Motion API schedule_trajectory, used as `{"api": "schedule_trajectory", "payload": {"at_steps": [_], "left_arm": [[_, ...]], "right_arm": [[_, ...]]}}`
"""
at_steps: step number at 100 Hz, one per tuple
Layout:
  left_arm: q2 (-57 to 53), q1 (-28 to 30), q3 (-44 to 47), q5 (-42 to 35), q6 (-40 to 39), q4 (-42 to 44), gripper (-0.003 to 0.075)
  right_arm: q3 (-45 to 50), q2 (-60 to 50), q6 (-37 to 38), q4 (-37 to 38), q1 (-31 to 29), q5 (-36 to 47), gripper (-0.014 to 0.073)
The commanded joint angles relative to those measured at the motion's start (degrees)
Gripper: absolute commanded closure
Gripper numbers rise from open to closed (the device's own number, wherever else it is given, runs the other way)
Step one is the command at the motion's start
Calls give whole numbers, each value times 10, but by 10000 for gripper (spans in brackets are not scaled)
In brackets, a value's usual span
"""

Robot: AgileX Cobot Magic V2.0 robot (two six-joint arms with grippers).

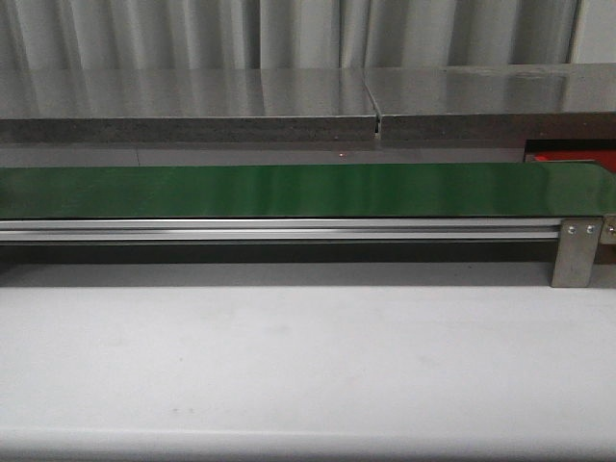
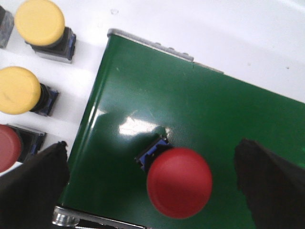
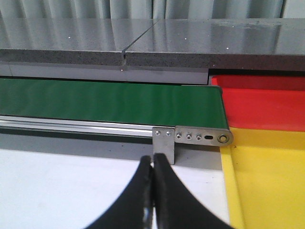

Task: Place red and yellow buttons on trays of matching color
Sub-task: 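Lower the red button onto the green belt and open the left gripper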

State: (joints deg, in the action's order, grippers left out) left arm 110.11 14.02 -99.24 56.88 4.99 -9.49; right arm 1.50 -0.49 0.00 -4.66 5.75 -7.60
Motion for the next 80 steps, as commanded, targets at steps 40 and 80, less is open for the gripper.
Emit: {"api": "schedule_trajectory", "payload": {"at_steps": [40,80], "left_arm": [[-112,95,-13,17,3,11,79],[-112,193,117,-56,27,12,83]], "right_arm": [[-10,-10,0,0,1,47,660],[-10,-10,0,0,1,47,660]]}}
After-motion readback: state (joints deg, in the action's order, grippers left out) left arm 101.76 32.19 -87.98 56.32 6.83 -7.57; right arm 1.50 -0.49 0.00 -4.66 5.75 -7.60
